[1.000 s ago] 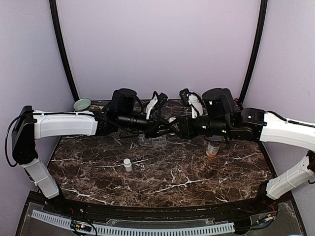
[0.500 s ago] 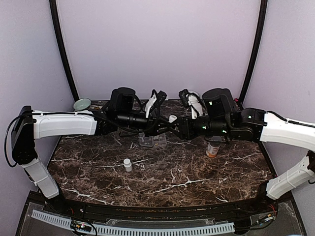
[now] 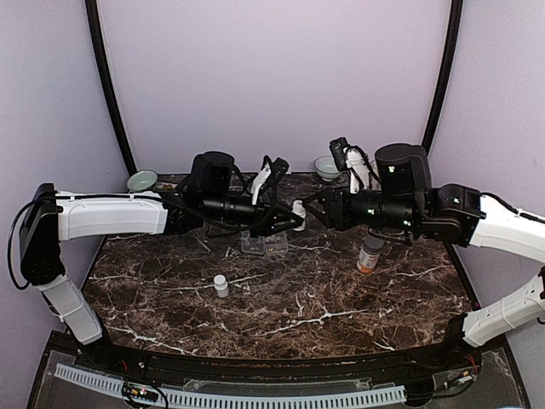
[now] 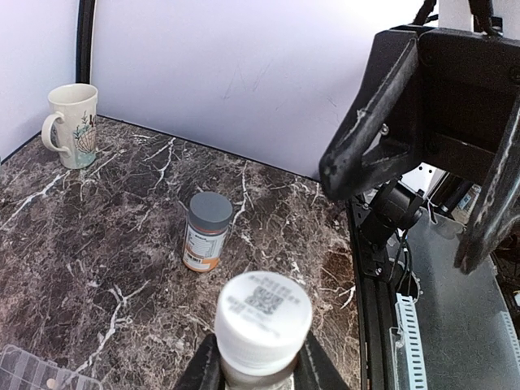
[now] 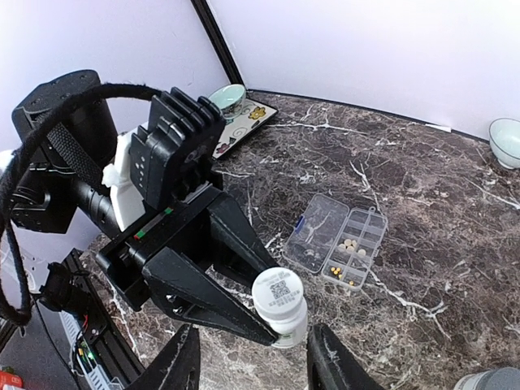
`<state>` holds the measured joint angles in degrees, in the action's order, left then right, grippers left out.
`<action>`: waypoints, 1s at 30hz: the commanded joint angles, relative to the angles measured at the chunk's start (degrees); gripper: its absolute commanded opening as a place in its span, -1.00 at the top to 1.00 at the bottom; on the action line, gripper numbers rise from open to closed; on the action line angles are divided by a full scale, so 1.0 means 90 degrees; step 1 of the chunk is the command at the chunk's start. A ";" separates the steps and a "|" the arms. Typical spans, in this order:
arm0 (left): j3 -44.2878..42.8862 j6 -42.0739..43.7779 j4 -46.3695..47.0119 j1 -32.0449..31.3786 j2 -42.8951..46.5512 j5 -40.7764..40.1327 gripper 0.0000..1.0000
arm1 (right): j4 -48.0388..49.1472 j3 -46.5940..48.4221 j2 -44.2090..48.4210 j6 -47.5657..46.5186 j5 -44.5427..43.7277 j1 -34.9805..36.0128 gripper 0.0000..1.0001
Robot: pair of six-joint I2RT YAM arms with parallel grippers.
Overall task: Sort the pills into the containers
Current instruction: Screw the lid of the pill bottle onto the pill bottle.
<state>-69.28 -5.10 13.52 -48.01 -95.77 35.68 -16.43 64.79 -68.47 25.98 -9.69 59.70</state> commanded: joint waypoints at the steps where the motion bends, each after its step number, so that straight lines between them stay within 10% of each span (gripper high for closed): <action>1: -0.0185 0.0076 -0.0009 0.0030 0.0269 0.0225 1.00 | 0.0189 0.0040 -0.0247 -0.0057 0.0042 0.0017 0.09; 30: -0.0193 0.0135 -0.0094 0.0025 0.0262 0.0252 1.00 | 0.0321 0.0352 -0.0723 0.0015 0.0130 -0.0159 0.23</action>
<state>-69.41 -4.84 13.13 -47.99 -95.77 37.04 -15.84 66.22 -74.91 26.00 -8.75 58.70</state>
